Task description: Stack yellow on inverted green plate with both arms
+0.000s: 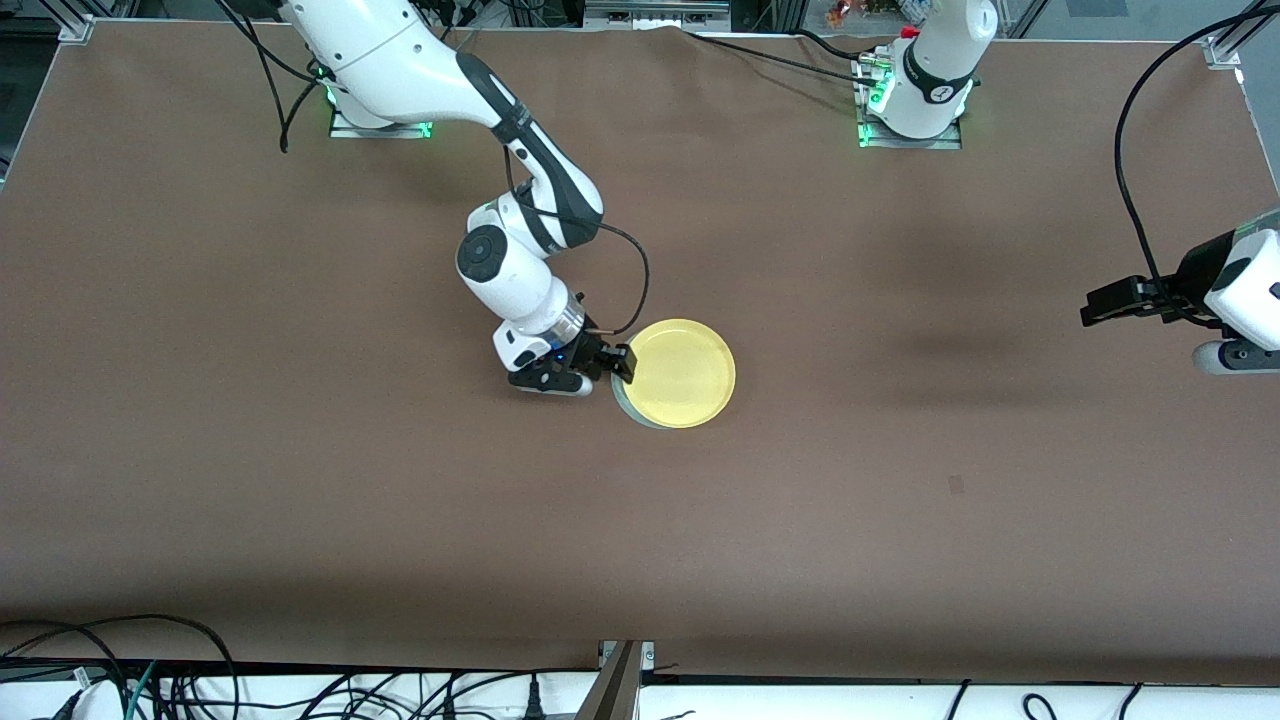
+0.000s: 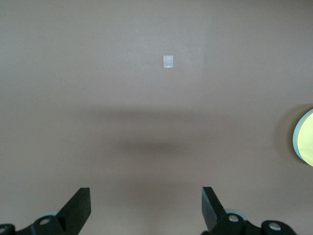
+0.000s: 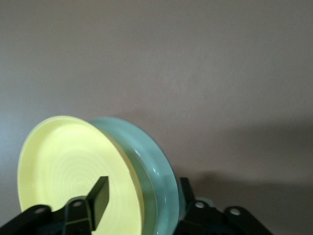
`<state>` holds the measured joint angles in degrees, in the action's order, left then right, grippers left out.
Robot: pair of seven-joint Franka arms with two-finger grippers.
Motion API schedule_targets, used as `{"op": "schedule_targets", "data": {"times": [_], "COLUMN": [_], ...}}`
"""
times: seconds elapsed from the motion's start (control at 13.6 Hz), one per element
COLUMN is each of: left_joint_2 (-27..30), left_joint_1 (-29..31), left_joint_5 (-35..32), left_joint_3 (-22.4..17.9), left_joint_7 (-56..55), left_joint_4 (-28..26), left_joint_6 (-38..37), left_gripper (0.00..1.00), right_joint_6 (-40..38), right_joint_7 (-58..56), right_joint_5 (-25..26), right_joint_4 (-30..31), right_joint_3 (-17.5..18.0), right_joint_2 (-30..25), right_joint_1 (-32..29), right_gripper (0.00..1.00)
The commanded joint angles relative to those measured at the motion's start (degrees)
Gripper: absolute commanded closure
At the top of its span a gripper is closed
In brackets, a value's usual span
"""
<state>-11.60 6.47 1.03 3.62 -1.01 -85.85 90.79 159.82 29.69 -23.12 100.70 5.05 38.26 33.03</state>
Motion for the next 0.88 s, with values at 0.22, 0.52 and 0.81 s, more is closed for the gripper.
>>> {"op": "schedule_targets", "data": {"times": [0.22,0.52,0.81], "left_joint_2": [-0.26,-0.26,-0.26], "left_joint_1": [0.13,-0.14,-0.23], "left_joint_5": [0.73,0.47,0.38], "left_joint_3": [-0.19,-0.28,-0.28], "left_joint_7": [-0.04,-0.22,-0.22], "left_joint_4": [1.04,1.12,1.12], "left_joint_6": [-0.53,-0.53,-0.53], "left_gripper": [0.0,0.0,0.0], "right_joint_6": [-15.36,-32.85,-52.44], "right_joint_7": [0.46,-1.29,-14.11], "right_joint_5": [2.46,15.18,19.08], "right_joint_4": [5.91,5.82,1.09], "right_joint_3": [-9.25,-14.17,-20.42], "right_joint_2": [-16.44,-26.46,-31.31], "right_joint_1": [0.63,0.19,-1.82], "right_gripper": [0.0,0.0,0.0]}}
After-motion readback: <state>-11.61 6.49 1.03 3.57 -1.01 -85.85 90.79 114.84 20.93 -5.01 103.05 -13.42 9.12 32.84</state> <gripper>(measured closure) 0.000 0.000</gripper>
